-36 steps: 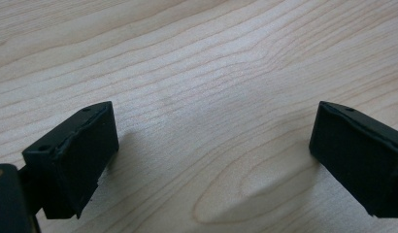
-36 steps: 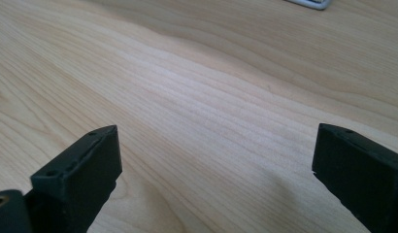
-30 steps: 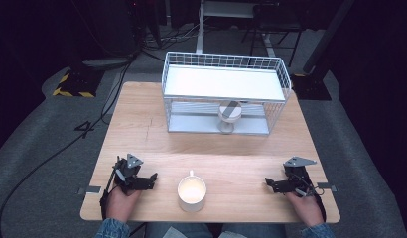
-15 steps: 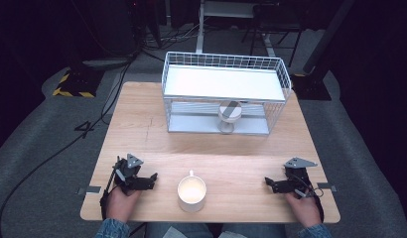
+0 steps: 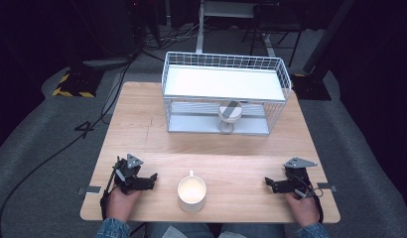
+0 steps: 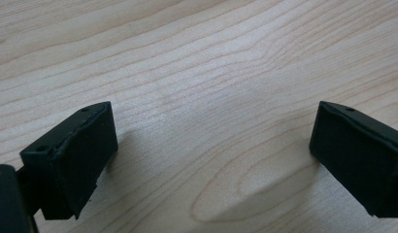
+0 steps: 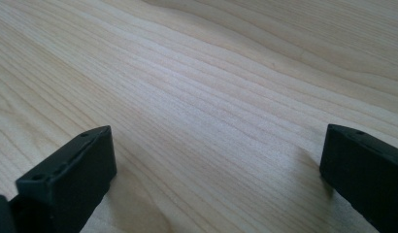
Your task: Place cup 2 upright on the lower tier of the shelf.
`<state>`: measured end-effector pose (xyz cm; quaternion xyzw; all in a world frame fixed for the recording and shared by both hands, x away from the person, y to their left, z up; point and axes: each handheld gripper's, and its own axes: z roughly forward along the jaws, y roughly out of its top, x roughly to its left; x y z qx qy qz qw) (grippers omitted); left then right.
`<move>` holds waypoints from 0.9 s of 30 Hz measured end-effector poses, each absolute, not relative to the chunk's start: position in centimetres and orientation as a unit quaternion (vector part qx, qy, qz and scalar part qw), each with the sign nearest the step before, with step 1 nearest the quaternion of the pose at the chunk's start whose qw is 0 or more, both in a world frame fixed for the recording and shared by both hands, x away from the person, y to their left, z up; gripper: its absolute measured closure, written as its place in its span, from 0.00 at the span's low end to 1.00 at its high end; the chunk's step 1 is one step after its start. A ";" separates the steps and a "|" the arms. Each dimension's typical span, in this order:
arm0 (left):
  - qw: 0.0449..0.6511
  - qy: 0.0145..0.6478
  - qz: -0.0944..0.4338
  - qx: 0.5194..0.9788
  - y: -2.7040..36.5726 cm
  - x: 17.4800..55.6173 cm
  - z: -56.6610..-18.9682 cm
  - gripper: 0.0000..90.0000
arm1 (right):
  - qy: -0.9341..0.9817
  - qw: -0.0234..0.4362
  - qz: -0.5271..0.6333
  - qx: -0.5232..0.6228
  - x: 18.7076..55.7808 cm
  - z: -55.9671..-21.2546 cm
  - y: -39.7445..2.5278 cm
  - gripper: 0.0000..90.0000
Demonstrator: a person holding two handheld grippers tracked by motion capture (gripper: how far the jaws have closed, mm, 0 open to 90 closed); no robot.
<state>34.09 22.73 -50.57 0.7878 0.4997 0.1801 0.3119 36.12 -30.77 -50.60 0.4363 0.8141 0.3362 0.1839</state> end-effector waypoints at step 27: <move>0.374 0.484 0.160 0.774 22.2 32.6 -48.3 0.03 | 0.814 0.184 0.336 0.436 36.1 -50.6 -30.8 0.00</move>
